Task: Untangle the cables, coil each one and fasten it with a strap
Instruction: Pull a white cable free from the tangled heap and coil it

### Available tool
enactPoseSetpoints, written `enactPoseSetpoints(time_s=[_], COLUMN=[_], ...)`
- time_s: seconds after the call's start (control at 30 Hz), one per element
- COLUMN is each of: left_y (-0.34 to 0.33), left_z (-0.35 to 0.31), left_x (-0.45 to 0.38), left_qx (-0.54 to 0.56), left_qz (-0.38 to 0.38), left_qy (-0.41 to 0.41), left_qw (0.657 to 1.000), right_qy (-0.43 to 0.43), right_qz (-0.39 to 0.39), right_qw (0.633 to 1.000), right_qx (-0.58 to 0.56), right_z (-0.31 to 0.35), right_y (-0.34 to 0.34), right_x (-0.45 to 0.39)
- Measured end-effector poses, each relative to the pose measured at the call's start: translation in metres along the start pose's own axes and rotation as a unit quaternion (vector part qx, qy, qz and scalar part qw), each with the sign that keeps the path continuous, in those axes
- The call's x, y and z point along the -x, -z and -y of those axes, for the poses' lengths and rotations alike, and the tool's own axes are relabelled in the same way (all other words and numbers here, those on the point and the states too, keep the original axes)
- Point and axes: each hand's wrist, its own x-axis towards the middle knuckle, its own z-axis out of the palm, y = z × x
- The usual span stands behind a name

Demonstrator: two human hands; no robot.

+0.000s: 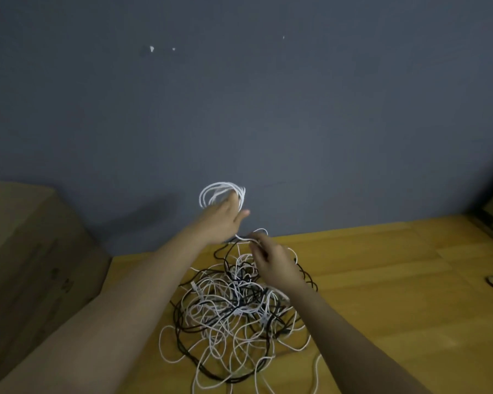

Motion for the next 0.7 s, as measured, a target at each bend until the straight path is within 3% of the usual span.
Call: enactPoseSetpoints(time_s=[0.07, 0.17, 0.27, 0.4, 0.5, 0.53, 0.7], left_y=[-0.016, -0.04, -0.053, -0.072, -0.087, -0.09, -0.09], left_z=[0.005, 0.011, 0.02, 0.045, 0.065, 0.069, 0.066], left_x=[0.003, 0.006, 0.007, -0.003, -0.011, -0.013, -0.017], left_qx=[-0.02, -0.001, 0.01, 0.054, 0.098, 0.112, 0.046], left_qz=[0.065, 0.134, 0.183, 0.111, 0.038, 0.021, -0.062], left_qy=[-0.005, -0.023, -0.041, -0.018, 0.039, 0.059, 0.152], left_qw=[0.998, 0.991, 0.982, 0.992, 0.994, 0.992, 0.985], right_qy=[-0.022, -0.069, -0.143, -0.23, -0.262, -0.268, -0.215], right_qz=[-0.017, 0.04, 0.091, 0.12, 0.009, -0.026, -0.07], right_qw=[0.999, 0.997, 0.974, 0.903, 0.844, 0.841, 0.964], right_qx=[-0.031, -0.018, -0.151, -0.343, -0.467, -0.469, -0.137], right_z=[-0.011, -0.033, -0.054, -0.067, -0.07, -0.07, -0.069], right_y=[0.003, 0.003, 0.003, -0.005, -0.012, -0.011, -0.001], right_x=[0.004, 0.0, 0.001, 0.012, 0.01, 0.008, -0.005])
